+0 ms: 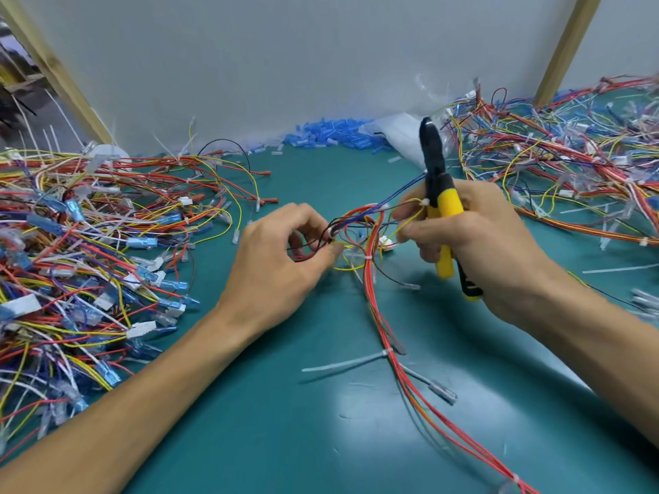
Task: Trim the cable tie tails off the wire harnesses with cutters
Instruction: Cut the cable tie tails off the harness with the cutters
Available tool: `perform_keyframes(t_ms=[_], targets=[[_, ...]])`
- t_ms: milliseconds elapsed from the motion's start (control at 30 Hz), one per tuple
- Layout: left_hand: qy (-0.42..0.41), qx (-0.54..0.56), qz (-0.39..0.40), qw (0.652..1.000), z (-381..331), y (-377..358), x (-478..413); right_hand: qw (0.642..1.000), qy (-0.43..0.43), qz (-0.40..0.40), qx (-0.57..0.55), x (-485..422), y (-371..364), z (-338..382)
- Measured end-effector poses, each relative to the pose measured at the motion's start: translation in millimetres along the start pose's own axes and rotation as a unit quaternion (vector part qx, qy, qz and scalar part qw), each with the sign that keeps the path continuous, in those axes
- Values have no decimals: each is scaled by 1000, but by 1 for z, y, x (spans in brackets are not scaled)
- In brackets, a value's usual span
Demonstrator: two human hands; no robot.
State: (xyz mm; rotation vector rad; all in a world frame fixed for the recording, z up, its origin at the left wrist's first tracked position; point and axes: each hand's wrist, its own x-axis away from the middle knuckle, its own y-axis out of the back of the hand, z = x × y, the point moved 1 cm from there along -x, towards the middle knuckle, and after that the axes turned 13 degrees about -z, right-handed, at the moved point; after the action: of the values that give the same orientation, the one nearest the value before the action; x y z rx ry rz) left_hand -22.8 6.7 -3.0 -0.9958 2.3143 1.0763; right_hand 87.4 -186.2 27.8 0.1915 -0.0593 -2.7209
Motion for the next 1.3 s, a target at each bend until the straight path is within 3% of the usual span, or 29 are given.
perform_keyframes(t_ms=[67,233,467,633,767,933,1033,1133,1300], targets=[[-30,-11,-38,999,-1,0,0,998,-38,-28,-52,-3,1,-1],[-78,-22,-130,988,-6,8,-2,991,-42,-95,-88,-10,6,-6],[-101,-56,-145,983,-11,11,-1,993,-32,104,-39,5,-8,-10],[-129,-70,-49,988,-15,7,0,978,19,203,-53,11,-8,-4],[-73,-5,50,996,-14,2,6,975,5,195,-104,7,-7,-8],[50,128,85,987,-14,2,9,978,44,181,-98,4,-5,-7],[45,82,56,994,-9,2,6,979,55,170,-97,4,-3,-6],[75,120,24,990,-8,5,5,981,66,164,-78,4,-2,-5],[43,160,-57,984,-9,6,7,980,97,167,-42,8,-2,-2]])
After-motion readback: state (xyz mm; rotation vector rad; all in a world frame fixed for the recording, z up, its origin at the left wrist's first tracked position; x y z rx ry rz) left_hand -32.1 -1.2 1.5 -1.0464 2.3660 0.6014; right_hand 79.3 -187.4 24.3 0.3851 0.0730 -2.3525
